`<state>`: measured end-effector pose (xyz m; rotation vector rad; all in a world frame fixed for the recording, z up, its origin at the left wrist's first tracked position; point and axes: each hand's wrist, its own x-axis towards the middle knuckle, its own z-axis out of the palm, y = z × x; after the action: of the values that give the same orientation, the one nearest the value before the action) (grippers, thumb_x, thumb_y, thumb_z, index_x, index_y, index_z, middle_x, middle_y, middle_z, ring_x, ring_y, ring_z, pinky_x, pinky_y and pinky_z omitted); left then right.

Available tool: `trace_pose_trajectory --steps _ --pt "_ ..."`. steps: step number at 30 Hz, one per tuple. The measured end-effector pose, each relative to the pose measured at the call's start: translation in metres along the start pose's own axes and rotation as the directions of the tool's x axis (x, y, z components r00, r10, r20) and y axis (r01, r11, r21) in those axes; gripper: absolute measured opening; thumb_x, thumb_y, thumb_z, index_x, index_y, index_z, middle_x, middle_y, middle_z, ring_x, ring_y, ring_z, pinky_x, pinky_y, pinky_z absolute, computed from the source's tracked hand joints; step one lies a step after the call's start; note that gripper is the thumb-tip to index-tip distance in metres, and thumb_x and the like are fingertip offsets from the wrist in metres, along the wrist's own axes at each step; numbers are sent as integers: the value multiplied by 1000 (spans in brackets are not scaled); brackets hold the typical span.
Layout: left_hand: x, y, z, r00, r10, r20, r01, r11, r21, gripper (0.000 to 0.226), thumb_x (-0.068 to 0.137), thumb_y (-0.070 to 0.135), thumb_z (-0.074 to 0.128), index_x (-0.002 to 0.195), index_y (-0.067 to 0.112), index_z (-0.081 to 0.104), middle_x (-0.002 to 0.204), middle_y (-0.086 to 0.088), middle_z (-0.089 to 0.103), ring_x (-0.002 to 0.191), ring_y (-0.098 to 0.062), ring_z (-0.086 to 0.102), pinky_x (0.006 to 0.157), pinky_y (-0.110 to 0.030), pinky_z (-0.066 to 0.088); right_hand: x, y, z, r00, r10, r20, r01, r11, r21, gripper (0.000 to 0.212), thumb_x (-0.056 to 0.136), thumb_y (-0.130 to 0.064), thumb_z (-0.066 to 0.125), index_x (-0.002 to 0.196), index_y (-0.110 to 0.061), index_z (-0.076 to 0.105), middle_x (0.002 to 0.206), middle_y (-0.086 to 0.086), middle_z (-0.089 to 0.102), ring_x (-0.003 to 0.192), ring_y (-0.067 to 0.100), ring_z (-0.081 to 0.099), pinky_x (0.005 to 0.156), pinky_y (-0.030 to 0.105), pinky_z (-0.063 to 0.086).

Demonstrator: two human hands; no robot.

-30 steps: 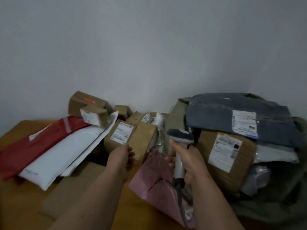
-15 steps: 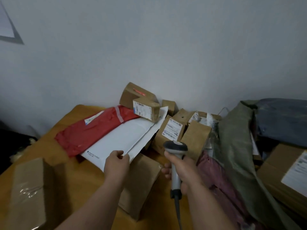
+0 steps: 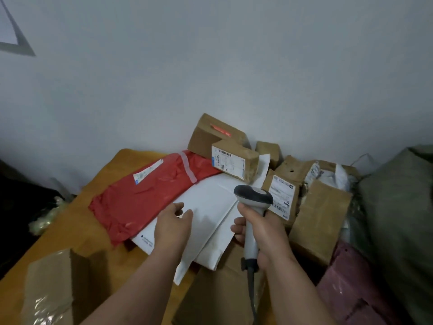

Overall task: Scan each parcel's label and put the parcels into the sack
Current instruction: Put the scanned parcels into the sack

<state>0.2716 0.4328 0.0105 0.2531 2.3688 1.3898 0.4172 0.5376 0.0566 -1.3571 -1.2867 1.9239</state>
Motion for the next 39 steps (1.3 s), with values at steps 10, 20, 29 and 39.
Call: trace_pose_trajectory --steps 10,20,29,39 --pt "86 48 37 931 -7 364 112 957 -267 45 99 25 58 143 21 49 127 6 54 117 -17 53 103 -40 47 74 -66 41 929 -263 -259 223 959 -173 18 84 -19 77 87 -28 62 85 -9 70 75 8 66 58 24 45" --pt "109 80 85 788 -87 610 433 782 -449 42 99 2 41 109 36 63 110 9 71 110 -15 61 100 -41 47 143 -93 62 963 -237 129 265 740 -618 63 46 -55 75 104 -34 64 144 7 52 135 30 48 109 53 43" --pt "112 78 103 682 -210 701 682 528 -505 19 101 6 44 110 6 61 84 -10 69 84 -22 62 87 -39 51 145 -64 40 937 -333 105 342 815 -467 61 48 -42 77 106 -24 73 138 4 52 121 27 58 100 49 52" --pt "57 76 87 650 116 751 410 778 -476 53 88 22 71 138 29 53 122 -2 72 112 -23 69 93 -43 52 73 -39 -28 971 -230 67 218 965 146 37 55 -29 80 92 -27 79 92 -1 78 79 13 76 57 25 57"
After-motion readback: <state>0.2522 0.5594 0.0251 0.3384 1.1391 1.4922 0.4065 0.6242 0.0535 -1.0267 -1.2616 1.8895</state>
